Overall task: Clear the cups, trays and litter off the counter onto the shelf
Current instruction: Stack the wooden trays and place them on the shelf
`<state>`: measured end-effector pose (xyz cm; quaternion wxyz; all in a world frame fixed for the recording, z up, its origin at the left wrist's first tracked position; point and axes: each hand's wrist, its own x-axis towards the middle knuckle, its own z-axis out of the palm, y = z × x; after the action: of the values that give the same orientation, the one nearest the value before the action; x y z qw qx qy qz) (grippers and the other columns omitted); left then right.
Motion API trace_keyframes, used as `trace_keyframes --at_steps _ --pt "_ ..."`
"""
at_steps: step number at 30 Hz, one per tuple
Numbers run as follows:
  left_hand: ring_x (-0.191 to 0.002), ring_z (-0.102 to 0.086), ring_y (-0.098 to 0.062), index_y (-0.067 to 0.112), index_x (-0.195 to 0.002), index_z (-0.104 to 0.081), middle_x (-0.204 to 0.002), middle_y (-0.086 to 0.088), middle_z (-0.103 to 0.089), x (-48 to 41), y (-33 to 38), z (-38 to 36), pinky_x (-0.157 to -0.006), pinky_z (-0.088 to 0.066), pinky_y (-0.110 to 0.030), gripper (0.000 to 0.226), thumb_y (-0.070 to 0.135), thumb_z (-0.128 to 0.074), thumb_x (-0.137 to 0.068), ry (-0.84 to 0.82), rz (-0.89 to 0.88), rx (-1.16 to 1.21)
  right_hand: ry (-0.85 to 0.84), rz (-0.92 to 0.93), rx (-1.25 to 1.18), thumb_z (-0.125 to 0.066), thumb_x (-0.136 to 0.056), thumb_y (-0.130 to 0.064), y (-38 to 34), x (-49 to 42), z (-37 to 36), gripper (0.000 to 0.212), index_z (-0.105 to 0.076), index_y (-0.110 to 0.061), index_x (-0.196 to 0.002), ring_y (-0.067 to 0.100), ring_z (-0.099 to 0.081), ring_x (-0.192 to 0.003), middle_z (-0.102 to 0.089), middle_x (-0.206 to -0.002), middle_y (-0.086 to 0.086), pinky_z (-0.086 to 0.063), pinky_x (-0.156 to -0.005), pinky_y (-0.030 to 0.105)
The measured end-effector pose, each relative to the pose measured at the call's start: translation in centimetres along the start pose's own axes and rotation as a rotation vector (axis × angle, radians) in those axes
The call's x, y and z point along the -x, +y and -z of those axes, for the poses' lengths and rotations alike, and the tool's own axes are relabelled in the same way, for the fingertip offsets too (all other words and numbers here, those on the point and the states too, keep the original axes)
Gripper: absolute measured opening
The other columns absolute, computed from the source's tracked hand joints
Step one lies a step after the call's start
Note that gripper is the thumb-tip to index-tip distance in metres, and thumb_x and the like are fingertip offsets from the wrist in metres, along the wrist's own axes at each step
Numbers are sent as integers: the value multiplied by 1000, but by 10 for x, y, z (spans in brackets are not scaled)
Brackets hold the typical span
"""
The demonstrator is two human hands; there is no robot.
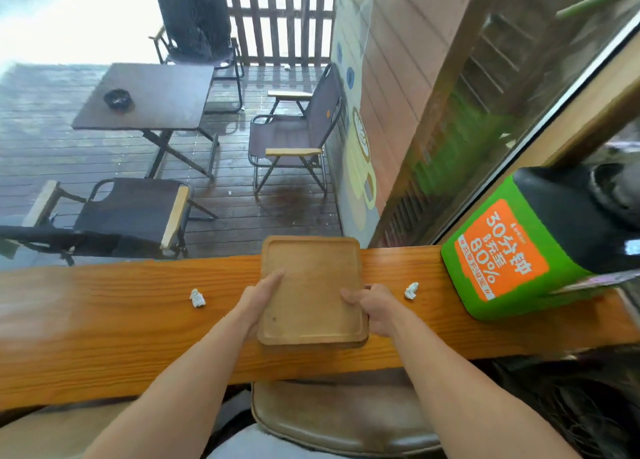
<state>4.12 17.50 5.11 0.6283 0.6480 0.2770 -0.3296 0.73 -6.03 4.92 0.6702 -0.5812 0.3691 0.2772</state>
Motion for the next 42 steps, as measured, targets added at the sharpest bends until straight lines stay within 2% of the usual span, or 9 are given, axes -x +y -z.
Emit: trace_keyframes --at_steps 3,12,17,21,25,29,33,38,42 --pt "-107 -66 -37 6 -131 -53 -118 -17 -68 15 16 1 -96 -52 -55 78 66 -60 -82 -36 -70 -6 23 97 -13 -78 -82 -17 -7 25 -4 69 -40 -12 -140 35 -61 -115 -62 -128 13 -49 -100 57" --pt "-88 -74 -33 7 -111 -66 -99 -14 -76 66 45 30 -85 -59 -52 59 61 -53 -92 -140 -265 -190 65 314 -107 -74 -86 -29 6 112 -38 43 -61 -15 -125 30 -65 -111 -71 -118 8 -50 -99 50" --pt "-94 -70 -34 5 -116 -63 -104 -14 -72 95 37 26 -90 -55 -51 67 65 -49 -91 -177 -304 -297 283 361 -208 -70 -83 -54 41 144 -50 62 -50 -16 -129 29 -67 -106 -68 -118 8 -53 -95 49" --pt "-98 -67 -34 5 -120 -60 -110 -14 -69 116 26 5 -92 -54 -49 73 69 -48 -89 -218 -309 -366 343 386 -294 -70 -84 -53 65 170 -34 46 -58 -20 -114 25 -73 -93 -76 -101 4 -60 -82 43" --pt "-97 -66 -32 5 -125 -59 -112 -14 -68 141 13 -34 -85 -54 -44 74 69 -51 -88 -271 -324 -426 485 424 -289 -71 -82 -55 90 200 -2 66 -57 -9 -128 29 -69 -102 -71 -114 10 -56 -93 48" --pt "-98 -66 -32 5 -124 -60 -115 -14 -68 171 -11 -90 -89 -52 -42 74 68 -54 -86 -305 -371 -485 550 421 -328 -71 -84 -52 123 236 45 61 -62 -4 -122 24 -72 -90 -73 -107 10 -60 -74 35" --pt "-81 -65 -23 12 -109 -61 -91 -4 -68 207 -51 -165 -71 -50 -37 57 64 -53 -89 -391 -386 -545 634 414 -376 -68 -88 -50 171 282 110 65 -55 -1 -128 32 -67 -103 -68 -115 16 -55 -94 49" --pt "-103 -66 -35 2 -127 -59 -117 -17 -68 256 -122 -269 -95 -53 -49 64 55 -60 -91 -543 -340 -562 746 339 -443 -66 -85 -58 246 352 199 79 -42 -7 -141 34 -59 -113 -58 -128 14 -49 -99 51" --pt "-99 -66 -35 -1 -132 -54 -115 -16 -67 303 -176 -342 -86 -55 -46 70 55 -61 -90 -624 -291 -626 824 307 -518 -64 -86 -60 305 404 256 82 -39 -8 -145 34 -57 -116 -56 -133 13 -46 -102 52"
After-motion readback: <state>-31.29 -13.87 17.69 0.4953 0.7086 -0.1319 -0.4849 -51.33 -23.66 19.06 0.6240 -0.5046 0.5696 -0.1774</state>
